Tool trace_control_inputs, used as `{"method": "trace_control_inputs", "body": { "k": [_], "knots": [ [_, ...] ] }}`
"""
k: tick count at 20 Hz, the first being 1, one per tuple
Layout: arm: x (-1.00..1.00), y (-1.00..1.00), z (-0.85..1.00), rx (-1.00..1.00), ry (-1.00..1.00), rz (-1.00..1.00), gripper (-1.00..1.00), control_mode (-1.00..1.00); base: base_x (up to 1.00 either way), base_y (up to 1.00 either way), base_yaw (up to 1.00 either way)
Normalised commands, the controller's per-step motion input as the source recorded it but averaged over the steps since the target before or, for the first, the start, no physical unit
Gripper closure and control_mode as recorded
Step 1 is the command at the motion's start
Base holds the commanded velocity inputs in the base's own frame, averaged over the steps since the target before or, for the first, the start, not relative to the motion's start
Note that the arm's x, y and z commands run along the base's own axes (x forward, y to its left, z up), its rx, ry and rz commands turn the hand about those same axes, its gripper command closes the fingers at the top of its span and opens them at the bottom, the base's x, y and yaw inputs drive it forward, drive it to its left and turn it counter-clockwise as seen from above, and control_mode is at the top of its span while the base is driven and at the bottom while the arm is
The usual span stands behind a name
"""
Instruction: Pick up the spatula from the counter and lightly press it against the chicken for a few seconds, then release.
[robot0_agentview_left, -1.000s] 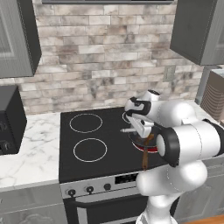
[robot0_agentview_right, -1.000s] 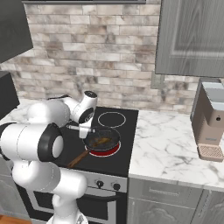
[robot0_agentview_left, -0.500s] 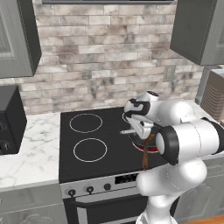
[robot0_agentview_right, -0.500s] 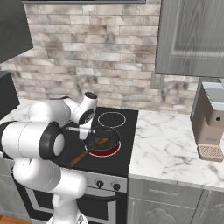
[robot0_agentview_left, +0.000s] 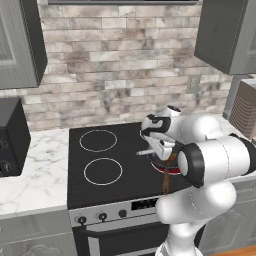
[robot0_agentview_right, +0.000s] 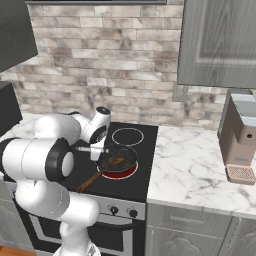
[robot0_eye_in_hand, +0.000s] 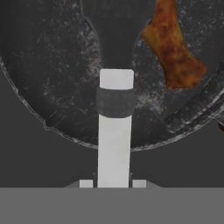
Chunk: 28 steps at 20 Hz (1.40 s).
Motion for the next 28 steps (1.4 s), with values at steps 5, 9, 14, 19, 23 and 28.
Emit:
{"method": "trace_control_inputs", "body": {
  "k": [5, 9, 14, 19, 23, 28],
  "knots": [
    [-0.02, 0.0, -0.07, 0.0, 0.0, 0.0, 1.0, -1.0, 0.0, 0.0, 0.0],
    [-0.04, 0.0, -0.01, 0.0, 0.0, 0.0, 1.0, -1.0, 0.0, 0.0, 0.0],
    [-0.16, 0.0, 0.0, 0.0, -0.01, 0.0, 1.0, -1.0, 0.0, 0.0, 0.0],
    [-0.28, 0.0, 0.1, 0.0, -0.06, 0.0, 1.0, -1.0, 0.0, 0.0, 0.0],
    [-0.31, 0.0, 0.55, 0.0, -0.07, 0.0, 1.0, -1.0, 0.0, 0.0, 0.0],
    [-0.21, 0.0, 0.77, 0.01, -0.04, 0.0, 1.0, -1.0, 0.0, 0.0, 0.0]
  ]
}}
